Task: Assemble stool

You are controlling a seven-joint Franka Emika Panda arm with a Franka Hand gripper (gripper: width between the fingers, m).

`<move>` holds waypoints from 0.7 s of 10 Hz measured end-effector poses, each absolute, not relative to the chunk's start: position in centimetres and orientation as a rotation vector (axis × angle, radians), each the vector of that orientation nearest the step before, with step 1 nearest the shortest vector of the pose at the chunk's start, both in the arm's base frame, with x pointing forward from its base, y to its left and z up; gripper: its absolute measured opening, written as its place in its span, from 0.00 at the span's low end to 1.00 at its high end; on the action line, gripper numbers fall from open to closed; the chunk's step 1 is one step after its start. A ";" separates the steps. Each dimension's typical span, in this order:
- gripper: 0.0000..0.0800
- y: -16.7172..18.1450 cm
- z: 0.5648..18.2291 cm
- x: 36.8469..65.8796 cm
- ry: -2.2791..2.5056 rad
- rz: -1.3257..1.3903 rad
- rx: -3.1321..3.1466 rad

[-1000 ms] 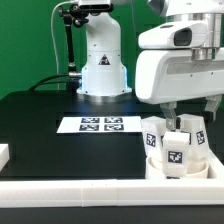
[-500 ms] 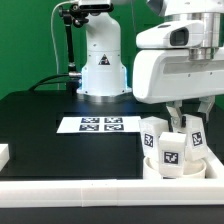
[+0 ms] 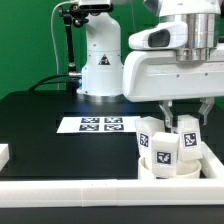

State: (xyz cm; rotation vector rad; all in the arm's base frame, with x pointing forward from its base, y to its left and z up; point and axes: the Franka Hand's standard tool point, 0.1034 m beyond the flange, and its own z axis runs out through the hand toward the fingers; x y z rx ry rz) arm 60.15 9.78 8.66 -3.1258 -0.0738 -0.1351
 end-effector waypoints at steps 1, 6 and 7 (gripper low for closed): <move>0.43 9.8 8.6 60.1 0.167 -0.132 -3.105; 0.43 9.8 8.6 60.2 0.707 -0.119 -3.003; 0.43 9.8 8.6 60.2 0.778 -0.116 -2.983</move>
Offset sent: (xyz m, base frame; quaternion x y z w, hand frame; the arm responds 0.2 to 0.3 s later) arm 0.0000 0.0000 0.0000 0.0000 0.0000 0.1296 0.9916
